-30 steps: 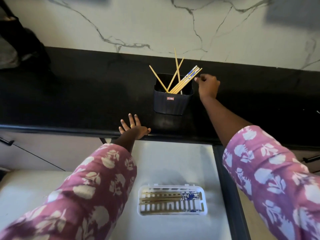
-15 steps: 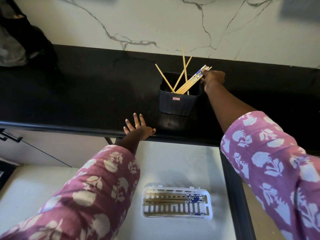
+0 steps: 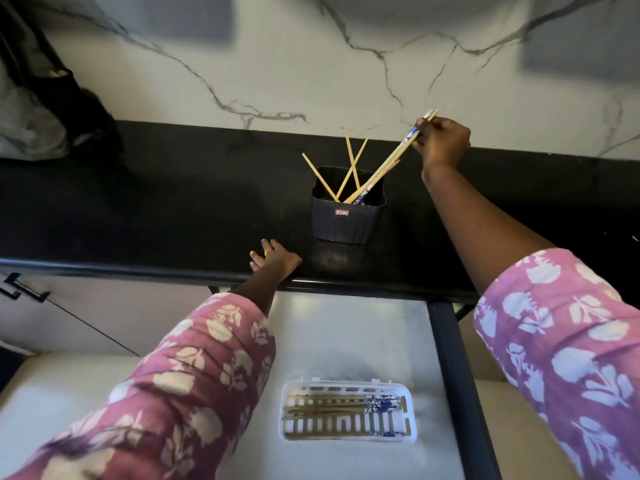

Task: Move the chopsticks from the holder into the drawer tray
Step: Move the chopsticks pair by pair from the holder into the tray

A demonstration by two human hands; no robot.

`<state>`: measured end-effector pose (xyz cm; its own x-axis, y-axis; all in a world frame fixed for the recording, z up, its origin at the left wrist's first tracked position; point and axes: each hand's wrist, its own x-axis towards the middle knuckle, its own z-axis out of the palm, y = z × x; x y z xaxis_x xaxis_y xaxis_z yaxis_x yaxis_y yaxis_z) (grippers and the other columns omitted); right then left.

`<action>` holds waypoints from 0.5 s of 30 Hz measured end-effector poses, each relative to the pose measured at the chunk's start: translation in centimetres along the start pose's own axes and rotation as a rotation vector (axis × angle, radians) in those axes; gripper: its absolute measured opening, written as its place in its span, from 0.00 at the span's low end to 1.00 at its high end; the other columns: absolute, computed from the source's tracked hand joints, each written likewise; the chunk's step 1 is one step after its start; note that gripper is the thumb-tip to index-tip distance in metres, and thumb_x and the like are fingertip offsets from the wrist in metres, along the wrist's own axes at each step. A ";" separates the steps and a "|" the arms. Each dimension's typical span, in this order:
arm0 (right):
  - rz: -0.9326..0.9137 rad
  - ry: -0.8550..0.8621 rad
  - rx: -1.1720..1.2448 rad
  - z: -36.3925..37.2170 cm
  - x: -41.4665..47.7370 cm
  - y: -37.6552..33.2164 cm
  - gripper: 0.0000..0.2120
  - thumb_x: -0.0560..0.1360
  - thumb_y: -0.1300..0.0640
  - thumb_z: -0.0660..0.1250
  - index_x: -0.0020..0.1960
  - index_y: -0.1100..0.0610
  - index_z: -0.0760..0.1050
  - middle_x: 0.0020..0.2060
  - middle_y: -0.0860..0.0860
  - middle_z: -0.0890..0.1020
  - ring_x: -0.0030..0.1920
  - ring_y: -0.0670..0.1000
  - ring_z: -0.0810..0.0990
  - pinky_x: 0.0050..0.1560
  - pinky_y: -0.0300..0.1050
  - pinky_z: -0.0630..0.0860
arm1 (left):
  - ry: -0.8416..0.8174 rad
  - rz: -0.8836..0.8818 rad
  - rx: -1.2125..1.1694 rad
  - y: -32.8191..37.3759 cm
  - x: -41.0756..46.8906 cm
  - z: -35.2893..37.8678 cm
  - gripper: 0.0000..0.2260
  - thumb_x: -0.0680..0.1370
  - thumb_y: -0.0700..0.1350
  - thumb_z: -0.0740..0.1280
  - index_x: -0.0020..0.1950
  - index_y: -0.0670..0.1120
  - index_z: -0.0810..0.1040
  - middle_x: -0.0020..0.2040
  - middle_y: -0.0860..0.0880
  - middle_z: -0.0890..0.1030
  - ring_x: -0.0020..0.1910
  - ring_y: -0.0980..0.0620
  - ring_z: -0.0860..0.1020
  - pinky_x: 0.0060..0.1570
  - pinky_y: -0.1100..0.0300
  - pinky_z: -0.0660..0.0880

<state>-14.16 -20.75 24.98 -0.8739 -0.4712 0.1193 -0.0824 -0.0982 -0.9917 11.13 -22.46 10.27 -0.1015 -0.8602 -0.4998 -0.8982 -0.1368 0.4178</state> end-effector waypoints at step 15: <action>-0.067 -0.357 0.141 -3.9 -7.6 -8.4 0.06 0.74 0.68 0.68 0.51 0.66 0.78 0.38 0.54 0.82 0.34 0.45 0.84 0.39 0.38 0.83 | 0.243 0.821 -0.414 11.6 -11.8 -7.8 0.14 0.77 0.44 0.68 0.62 0.42 0.80 0.56 0.41 0.83 0.54 0.49 0.80 0.59 0.62 0.72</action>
<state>-8.73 -12.95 32.17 -0.6454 -0.7324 0.2169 -0.0449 -0.2471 -0.9679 5.23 -17.77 26.94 -0.4999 -0.8373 0.2213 -0.3584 0.4326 0.8273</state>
